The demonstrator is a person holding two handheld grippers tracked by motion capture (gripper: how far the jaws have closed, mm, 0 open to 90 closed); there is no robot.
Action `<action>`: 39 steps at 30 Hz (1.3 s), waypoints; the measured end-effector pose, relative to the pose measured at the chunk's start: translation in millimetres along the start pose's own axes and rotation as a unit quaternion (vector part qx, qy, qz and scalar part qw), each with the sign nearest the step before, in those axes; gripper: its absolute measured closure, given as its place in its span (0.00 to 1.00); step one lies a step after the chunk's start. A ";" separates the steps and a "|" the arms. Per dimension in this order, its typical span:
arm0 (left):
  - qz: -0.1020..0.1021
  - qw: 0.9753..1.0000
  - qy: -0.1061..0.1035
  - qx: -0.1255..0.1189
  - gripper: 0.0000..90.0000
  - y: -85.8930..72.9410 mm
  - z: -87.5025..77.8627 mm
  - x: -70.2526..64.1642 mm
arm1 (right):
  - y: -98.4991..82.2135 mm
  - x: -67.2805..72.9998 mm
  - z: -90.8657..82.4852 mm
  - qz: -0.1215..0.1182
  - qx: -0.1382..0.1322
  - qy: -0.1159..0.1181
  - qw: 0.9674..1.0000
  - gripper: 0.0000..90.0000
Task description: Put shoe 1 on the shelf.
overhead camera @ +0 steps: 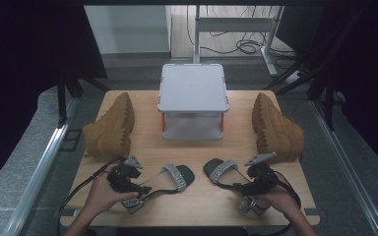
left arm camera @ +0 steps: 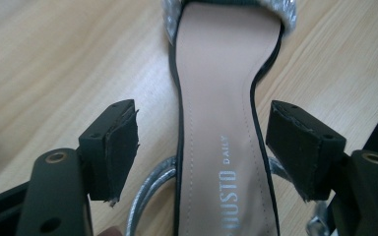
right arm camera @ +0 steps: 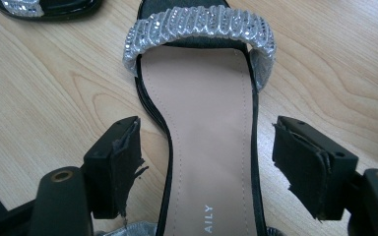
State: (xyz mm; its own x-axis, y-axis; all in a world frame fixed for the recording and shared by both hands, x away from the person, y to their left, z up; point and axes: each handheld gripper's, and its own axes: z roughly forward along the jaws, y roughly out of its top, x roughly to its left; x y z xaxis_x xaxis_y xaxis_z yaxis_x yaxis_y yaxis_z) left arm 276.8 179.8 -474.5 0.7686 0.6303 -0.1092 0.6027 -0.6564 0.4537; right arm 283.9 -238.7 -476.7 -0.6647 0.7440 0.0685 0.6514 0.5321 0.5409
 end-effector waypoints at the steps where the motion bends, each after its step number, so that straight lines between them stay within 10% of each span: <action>1: 0.000 1.000 0.000 0.000 0.32 0.0 0.0 0.0 | 0.1 0.2 0.2 -0.001 0.002 -0.001 1.000 0.30; 30: -0.011 0.998 -0.013 0.068 0.34 7.1 29.7 -3.0 | -1.5 1.5 19.8 -0.008 0.079 -0.013 0.997 0.27; 39: -0.010 0.997 -0.022 0.072 0.39 8.8 32.9 -1.5 | -2.6 0.4 25.6 -0.008 0.099 -0.008 0.995 0.40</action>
State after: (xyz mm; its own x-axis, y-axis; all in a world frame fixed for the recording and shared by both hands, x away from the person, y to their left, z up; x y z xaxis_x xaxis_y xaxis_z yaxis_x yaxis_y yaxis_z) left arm 288.0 159.5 -499.5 0.7629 0.6270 -0.1574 0.6402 -0.6986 0.3196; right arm 291.3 -229.5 -499.5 -0.6712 0.7398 0.0468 0.7005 0.6123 0.3665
